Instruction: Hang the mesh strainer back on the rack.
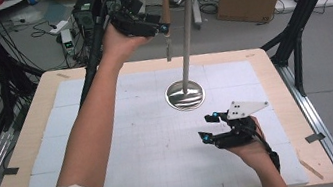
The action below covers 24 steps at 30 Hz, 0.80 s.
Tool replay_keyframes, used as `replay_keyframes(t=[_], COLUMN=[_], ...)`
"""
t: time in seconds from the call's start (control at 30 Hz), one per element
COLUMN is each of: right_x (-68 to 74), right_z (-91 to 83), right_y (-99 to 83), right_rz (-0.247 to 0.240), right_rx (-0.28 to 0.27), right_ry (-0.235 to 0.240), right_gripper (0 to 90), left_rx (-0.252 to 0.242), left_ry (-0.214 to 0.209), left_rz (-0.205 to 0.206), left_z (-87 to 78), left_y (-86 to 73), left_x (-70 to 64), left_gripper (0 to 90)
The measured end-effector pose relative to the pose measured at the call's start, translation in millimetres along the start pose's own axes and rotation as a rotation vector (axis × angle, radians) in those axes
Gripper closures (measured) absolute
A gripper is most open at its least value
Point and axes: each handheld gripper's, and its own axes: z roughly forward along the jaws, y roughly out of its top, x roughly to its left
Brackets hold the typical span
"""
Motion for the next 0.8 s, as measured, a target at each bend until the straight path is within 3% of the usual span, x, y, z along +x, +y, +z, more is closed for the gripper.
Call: replay_keyframes(t=[0.6, 0.8], right_x=[0.8, 0.0], right_z=[-0.5, -0.7], right_y=[0.2, 0.4], right_rz=[-0.001, 0.003], right_rx=[0.005, 0.0], right_ry=[-0.005, -0.005], right_gripper=[36.5, 36.5], left_rx=[-0.02, -0.012], left_ry=[0.032, 0.072], left_rz=[-0.011, -0.001], left_z=[-31.1, -40.1], left_y=[-23.7, -36.6], left_x=[-5.4, -9.8], left_gripper=[31.7, 25.5])
